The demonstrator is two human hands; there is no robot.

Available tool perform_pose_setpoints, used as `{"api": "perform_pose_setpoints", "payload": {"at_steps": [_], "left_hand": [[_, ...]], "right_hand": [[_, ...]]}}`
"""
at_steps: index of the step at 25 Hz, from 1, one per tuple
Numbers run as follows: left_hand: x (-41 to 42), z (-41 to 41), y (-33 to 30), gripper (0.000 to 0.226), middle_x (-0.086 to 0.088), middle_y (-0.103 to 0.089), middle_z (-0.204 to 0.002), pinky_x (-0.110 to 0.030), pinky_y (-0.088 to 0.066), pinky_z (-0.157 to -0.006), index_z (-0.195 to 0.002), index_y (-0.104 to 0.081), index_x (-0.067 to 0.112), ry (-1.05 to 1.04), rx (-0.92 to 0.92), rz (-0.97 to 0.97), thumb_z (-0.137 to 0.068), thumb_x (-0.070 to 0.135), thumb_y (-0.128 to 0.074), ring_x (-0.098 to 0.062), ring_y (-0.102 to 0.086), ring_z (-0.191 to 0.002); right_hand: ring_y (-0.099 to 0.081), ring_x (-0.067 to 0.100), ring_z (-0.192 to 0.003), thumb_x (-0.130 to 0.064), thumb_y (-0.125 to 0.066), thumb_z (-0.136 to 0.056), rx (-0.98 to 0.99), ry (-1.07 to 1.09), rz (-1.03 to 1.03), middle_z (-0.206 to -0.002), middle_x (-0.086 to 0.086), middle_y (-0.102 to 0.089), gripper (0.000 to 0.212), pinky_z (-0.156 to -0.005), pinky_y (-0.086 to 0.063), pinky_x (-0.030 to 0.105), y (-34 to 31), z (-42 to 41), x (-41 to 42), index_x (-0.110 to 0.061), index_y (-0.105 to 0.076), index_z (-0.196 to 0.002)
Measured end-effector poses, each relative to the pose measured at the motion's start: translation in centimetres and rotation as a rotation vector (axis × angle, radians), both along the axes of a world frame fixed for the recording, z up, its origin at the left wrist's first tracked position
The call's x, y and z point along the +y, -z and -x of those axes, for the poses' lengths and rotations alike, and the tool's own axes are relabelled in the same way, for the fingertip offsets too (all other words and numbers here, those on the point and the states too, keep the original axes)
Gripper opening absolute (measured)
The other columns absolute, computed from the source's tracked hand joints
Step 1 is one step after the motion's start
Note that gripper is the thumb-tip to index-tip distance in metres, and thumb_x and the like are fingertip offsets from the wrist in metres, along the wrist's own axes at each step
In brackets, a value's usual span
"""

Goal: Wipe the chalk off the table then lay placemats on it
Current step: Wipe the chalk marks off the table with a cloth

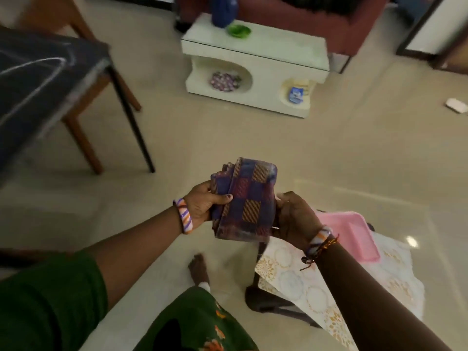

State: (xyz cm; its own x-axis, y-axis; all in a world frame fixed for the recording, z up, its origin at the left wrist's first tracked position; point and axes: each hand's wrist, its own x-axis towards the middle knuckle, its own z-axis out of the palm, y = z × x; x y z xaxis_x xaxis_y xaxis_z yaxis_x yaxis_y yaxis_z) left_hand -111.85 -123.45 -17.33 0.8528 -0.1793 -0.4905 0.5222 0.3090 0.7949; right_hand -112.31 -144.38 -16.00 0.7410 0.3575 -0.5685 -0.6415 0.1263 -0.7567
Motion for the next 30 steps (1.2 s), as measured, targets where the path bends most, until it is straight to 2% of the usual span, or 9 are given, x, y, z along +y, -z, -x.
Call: {"api": "perform_pose_setpoints", "payload": {"at_steps": [5, 8, 12, 14, 17, 21, 23, 27, 30], "left_hand": [[11.0, 4.1, -2.4, 0.034, -0.012, -0.068, -0.097, -0.034, -0.057, -0.075, -0.113, -0.059, 0.002, -0.252, -0.013, -0.180, -0.083, -0.015, -0.055, -0.023, -0.067, -0.082], [17.1, 6.4, -2.5, 0.031, -0.016, -0.066, -0.108, -0.040, -0.055, -0.083, -0.116, -0.060, 0.004, -0.428, 0.034, -0.198, -0.086, -0.006, -0.057, -0.031, -0.064, -0.097], [25.0, 8.2, -3.8, 0.005, -0.014, -0.062, -0.092, -0.030, -0.053, -0.064, -0.089, -0.059, 0.011, -0.916, 0.076, -0.369, -0.090, 0.005, -0.059, -0.028, -0.061, -0.079], [28.9, 9.2, -5.2, 0.009, -0.011, -0.061, -0.090, -0.018, -0.051, -0.063, -0.092, -0.059, 0.011, -1.255, 0.024, -0.657, -0.089, 0.003, -0.057, -0.022, -0.060, -0.075], [34.5, 11.8, -7.0, 0.024, -0.012, -0.061, -0.106, 0.000, -0.034, -0.079, -0.111, -0.059, -0.001, -1.485, 0.067, -1.134, -0.088, 0.007, -0.060, -0.024, -0.057, -0.099], [41.2, 15.3, -5.2, 0.058, -0.014, -0.044, -0.137, -0.039, -0.038, -0.103, -0.137, -0.039, 0.005, -1.636, 0.597, -0.608, -0.094, 0.044, -0.046, -0.031, -0.045, -0.123], [42.0, 15.6, -5.0, 0.066, -0.014, -0.034, -0.147, -0.040, -0.032, -0.109, -0.145, -0.026, 0.006, -1.542, 0.531, -0.174, -0.097, 0.052, -0.028, -0.030, -0.037, -0.132], [42.6, 14.7, -3.4, 0.069, -0.014, -0.023, -0.153, -0.038, -0.022, -0.113, -0.148, -0.018, 0.004, -1.619, 0.462, -0.105, -0.099, 0.052, -0.017, -0.029, -0.026, -0.140], [43.5, 14.5, -1.6, 0.082, -0.010, -0.051, -0.128, -0.039, -0.039, -0.095, -0.121, -0.053, 0.008, -1.653, 0.557, -0.082, -0.086, 0.074, -0.019, -0.027, -0.052, -0.108]], "right_hand": [[-0.063, 0.027, -0.095, -0.032, -0.064, -0.074, -0.014, -0.330, 0.090, -0.111, 0.009, -0.066, 0.043, -0.078, -0.056, 0.044, -1.2, -2.6, 13.4, -0.017, -0.059, -0.114], [-0.064, 0.029, -0.092, -0.013, -0.060, -0.083, -0.133, -0.460, 0.127, -0.105, 0.011, -0.066, 0.029, -0.080, -0.055, 0.049, -2.5, -3.5, 21.8, -0.016, -0.058, -0.112], [-0.064, 0.022, -0.066, 0.003, -0.048, -0.087, -0.275, -0.586, 0.192, -0.083, 0.010, -0.067, 0.021, -0.058, -0.057, 0.032, -5.6, -5.3, 33.9, -0.012, -0.062, -0.093], [-0.063, 0.026, -0.066, 0.001, -0.052, -0.084, -0.518, -0.654, 0.308, -0.077, 0.010, -0.065, 0.017, -0.058, -0.052, 0.030, -7.8, -6.7, 39.2, -0.012, -0.062, -0.080], [-0.060, 0.034, -0.089, -0.012, -0.060, -0.083, -1.224, -0.793, 0.663, -0.096, 0.017, -0.065, 0.017, -0.068, -0.041, 0.033, -10.6, -7.9, 45.5, -0.005, -0.060, -0.098], [-0.057, 0.035, -0.106, -0.024, -0.060, -0.086, -1.562, -1.140, 0.612, -0.116, 0.016, -0.060, 0.039, -0.083, -0.043, 0.034, -11.0, -3.4, 51.6, -0.013, -0.052, -0.122], [-0.052, 0.032, -0.116, -0.047, -0.058, -0.086, -1.708, -1.430, 0.595, -0.127, 0.011, -0.055, 0.051, -0.096, -0.042, 0.036, -8.5, -0.1, 53.6, -0.020, -0.050, -0.128], [-0.003, 0.026, -0.145, -0.065, -0.030, -0.091, -1.871, -1.535, 0.689, -0.159, 0.001, -0.009, 0.074, -0.114, 0.000, 0.055, -2.9, 1.8, 54.6, -0.024, -0.014, -0.150], [0.007, 0.017, -0.146, -0.063, -0.025, -0.092, -1.808, -1.381, 0.713, -0.159, -0.010, 0.004, 0.069, -0.113, 0.006, 0.059, -1.1, -3.0, 54.8, -0.033, -0.002, -0.150]]}}
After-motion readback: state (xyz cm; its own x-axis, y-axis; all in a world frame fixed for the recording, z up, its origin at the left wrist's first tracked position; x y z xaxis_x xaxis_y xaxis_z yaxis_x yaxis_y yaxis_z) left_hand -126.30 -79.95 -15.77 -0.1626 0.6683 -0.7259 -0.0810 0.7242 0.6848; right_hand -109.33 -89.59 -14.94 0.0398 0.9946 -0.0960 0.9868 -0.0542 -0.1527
